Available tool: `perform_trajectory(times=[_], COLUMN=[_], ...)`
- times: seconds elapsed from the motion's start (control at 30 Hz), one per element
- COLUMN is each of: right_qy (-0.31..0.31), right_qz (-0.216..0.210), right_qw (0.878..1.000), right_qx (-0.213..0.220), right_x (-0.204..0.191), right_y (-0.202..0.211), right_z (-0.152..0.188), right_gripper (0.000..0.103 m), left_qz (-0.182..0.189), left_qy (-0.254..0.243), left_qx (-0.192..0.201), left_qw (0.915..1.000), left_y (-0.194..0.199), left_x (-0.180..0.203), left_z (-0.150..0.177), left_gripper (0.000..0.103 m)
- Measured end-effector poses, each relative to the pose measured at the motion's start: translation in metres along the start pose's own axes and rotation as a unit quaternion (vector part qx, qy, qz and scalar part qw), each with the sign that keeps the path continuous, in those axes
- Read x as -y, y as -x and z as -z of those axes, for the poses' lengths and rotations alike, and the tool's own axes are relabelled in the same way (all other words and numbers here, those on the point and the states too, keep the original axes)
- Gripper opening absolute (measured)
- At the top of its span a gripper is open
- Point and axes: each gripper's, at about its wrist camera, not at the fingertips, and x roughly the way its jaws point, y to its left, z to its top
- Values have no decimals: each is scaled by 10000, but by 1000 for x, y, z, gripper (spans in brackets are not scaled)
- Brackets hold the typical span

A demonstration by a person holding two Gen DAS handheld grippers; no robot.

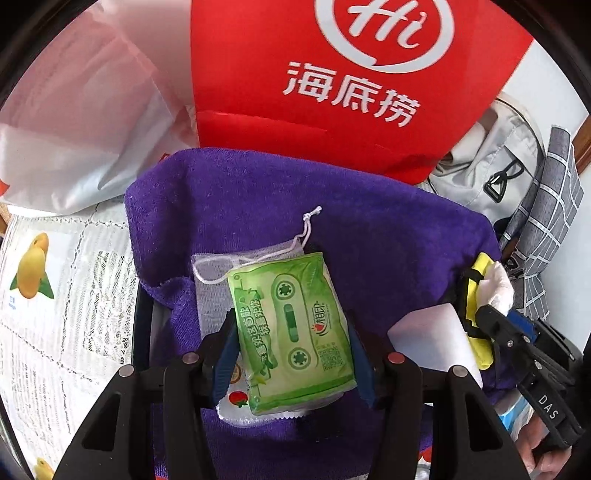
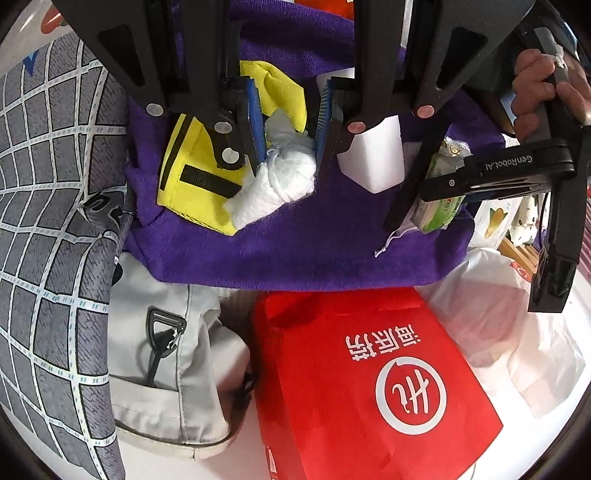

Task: Organize soft objects
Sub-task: 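Open right tool releasing white cloth on towel while left tool releases wipe pack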

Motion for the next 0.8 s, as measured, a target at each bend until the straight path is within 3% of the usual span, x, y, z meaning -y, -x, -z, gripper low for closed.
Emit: perform_trajectory(times=[0.23, 0.37, 0.47, 0.57, 0.67, 0.8], right_qy=[-31, 66, 153, 220, 277, 311], right_qz=[-9, -145, -126, -92, -76, -16], right_qw=[10000, 9999, 9998, 9997, 9995, 9993], right_qx=[-92, -43, 22, 62, 112, 199], right_x=[-3, -10, -16, -21, -24, -26], right_y=[0, 7, 12, 17, 25, 41], right_z=[-7, -7, -8, -9, -9, -10], right_gripper=[29, 52, 60, 63, 69, 69], left_qz=[-7, 91, 53, -44, -73, -118], left_qy=[-25, 27, 17, -51, -48, -50], left_qx=[-9, 9, 26, 104, 124, 232], left_qw=[10000, 10000, 10000, 9999, 9999, 9996], left_y=[-1, 1, 10, 23, 31, 53], left_x=[9, 8, 4, 2, 4, 11], left_z=[-4, -5, -3, -3, -4, -2], left_gripper=[54, 56, 65, 71, 71, 71])
